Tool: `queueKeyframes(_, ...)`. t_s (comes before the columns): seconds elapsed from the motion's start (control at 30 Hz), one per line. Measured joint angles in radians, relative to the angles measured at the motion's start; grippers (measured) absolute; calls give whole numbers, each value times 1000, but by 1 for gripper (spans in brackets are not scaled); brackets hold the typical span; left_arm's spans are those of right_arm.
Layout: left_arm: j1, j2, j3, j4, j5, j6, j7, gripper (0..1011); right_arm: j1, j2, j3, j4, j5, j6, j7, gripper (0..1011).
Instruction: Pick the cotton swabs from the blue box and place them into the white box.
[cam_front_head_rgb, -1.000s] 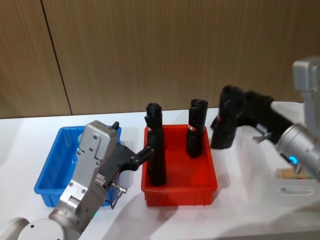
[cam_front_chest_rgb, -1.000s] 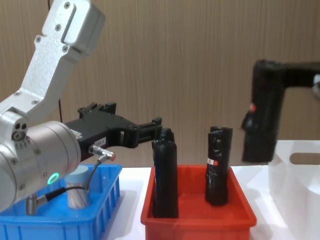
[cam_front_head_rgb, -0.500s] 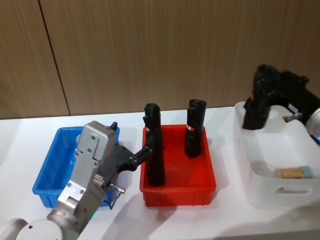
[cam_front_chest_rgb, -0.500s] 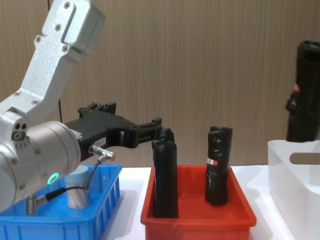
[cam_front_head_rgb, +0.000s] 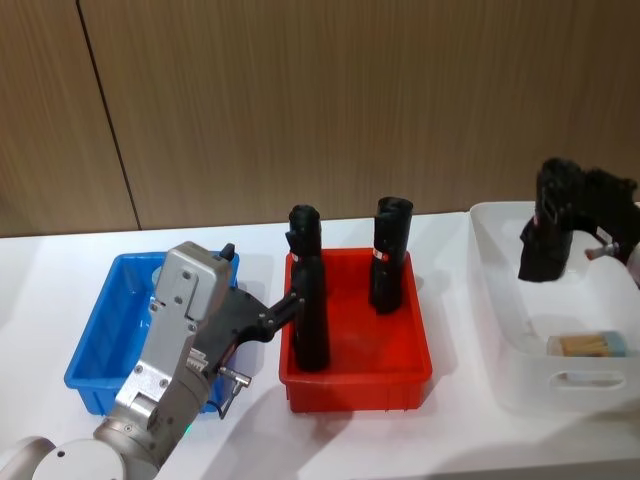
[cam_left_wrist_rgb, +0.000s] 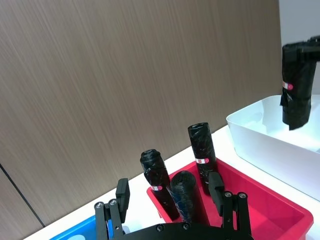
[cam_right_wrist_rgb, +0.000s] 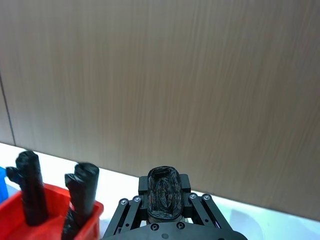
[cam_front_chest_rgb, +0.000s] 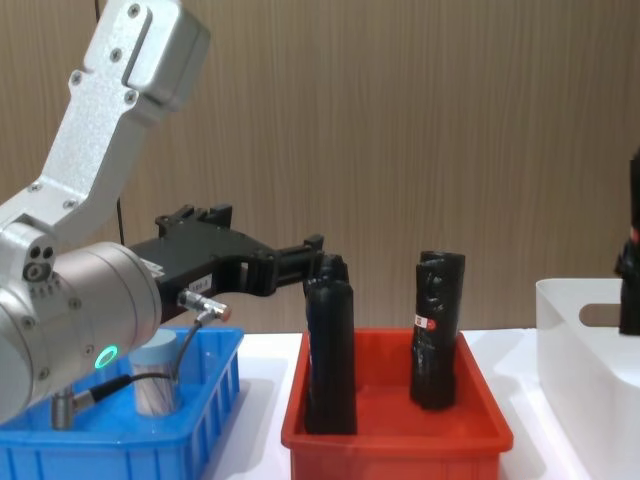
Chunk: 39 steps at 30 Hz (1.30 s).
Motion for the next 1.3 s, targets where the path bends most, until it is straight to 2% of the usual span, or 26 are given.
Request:
queueKeyframes(0.37, 0, 0, 0, 0, 0, 0, 0, 1004, 27, -13, -9, 130, -13, -35, 0, 342)
queueKeyframes(0.67, 0, 0, 0, 0, 0, 0, 0, 1004, 38, -21, -12, 189, -12, -61, -9, 577)
queueKeyframes(1.1, 0, 0, 0, 0, 0, 0, 0, 1004, 30, -20, -7, 193, 5, -86, -15, 996)
queueKeyframes(1.3, 0, 0, 0, 0, 0, 0, 0, 1004, 25, -19, -5, 189, 10, -92, -17, 1001)
